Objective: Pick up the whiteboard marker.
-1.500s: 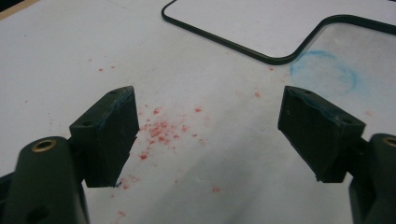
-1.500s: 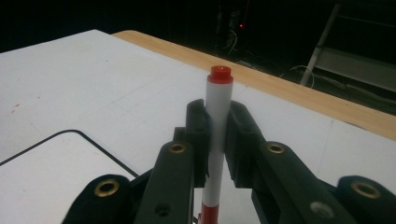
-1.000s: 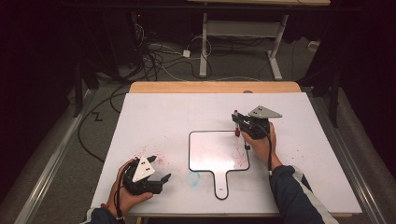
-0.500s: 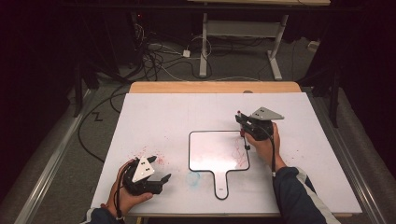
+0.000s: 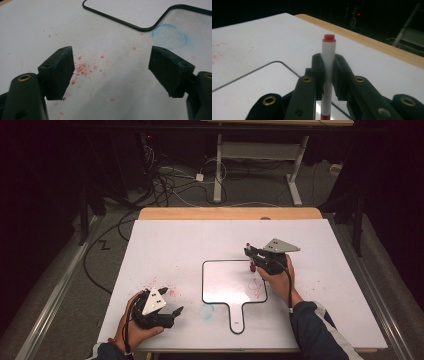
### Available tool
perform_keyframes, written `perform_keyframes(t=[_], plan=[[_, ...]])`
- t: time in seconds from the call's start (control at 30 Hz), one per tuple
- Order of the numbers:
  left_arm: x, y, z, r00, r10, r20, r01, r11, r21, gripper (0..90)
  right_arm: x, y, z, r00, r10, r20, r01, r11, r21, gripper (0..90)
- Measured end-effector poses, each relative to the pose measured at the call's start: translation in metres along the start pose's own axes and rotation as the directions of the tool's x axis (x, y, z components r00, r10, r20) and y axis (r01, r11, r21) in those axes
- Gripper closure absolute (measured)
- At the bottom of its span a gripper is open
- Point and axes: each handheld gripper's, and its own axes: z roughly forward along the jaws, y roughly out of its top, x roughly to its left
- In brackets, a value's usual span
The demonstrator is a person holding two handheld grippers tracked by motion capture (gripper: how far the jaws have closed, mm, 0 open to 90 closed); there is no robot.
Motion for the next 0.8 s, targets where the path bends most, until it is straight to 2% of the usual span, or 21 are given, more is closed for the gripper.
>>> perform_keyframes(t=[0.07,0.13,0.23,0.3,0.33,0.4,0.5,0.57,0.6,0.7,0.8], plan=[[0.0,0.0,0.0,1.0,0.001,0.001,-0.001,1.0,0.0,19.9,-0.006,-0.002,-0.001,0.9995,0.031,0.008,-0.031,0.999,-0.011,81.6],[0.0,0.0,-0.001,1.0,0.001,0.0,-0.001,1.0,-0.005,19.9,-0.006,-0.003,-0.004,0.9976,0.067,-0.015,-0.067,0.998,-0.017,81.6],[0.0,0.0,0.0,1.0,-0.002,0.004,0.002,1.0,-0.007,19.9,0.004,-0.006,-0.006,0.9949,0.063,-0.079,-0.065,0.998,-0.026,81.6],[-0.001,0.001,0.0,1.0,0.002,0.005,-0.002,1.0,-0.004,19.9,0.009,-0.005,-0.006,0.9945,0.043,-0.095,-0.045,0.999,-0.02,81.6],[-0.001,0.001,0.0,1.0,0.004,0.007,-0.004,1.0,-0.004,19.9,0.01,-0.004,-0.006,0.9954,0.027,-0.092,-0.029,0.999,-0.02,81.6],[-0.002,0.001,0.0,0.9999,0.009,0.006,-0.009,1.0,-0.004,19.9,0.005,-0.005,-0.004,0.9968,0.033,-0.073,-0.035,0.999,-0.027,81.6],[-0.002,0.001,0.001,0.9999,0.009,0.006,-0.009,1.0,0.002,19.9,-0.007,-0.006,-0.003,0.9992,0.036,-0.016,-0.036,0.999,-0.034,81.6],[-0.001,0.001,0.001,0.9999,0.006,0.01,-0.006,1.0,0.001,19.9,-0.015,-0.007,-0.004,0.9981,0.061,0.004,-0.061,0.997,-0.037,81.6],[-0.001,0.0,0.001,0.9999,0.006,0.01,-0.006,1.0,0.0,19.9,-0.017,-0.008,-0.005,0.9969,0.079,-0.001,-0.078,0.996,-0.044,81.6],[0.0,0.0,0.001,0.9999,0.005,0.009,-0.005,1.0,0.002,19.9,-0.013,-0.01,-0.007,0.9937,0.096,-0.057,-0.099,0.994,-0.048,81.6],[-0.001,0.0,-0.001,0.9999,0.004,0.011,-0.004,1.0,-0.005,19.9,0.0,-0.013,-0.012,0.9875,0.073,-0.14,-0.081,0.995,-0.051,81.6]])
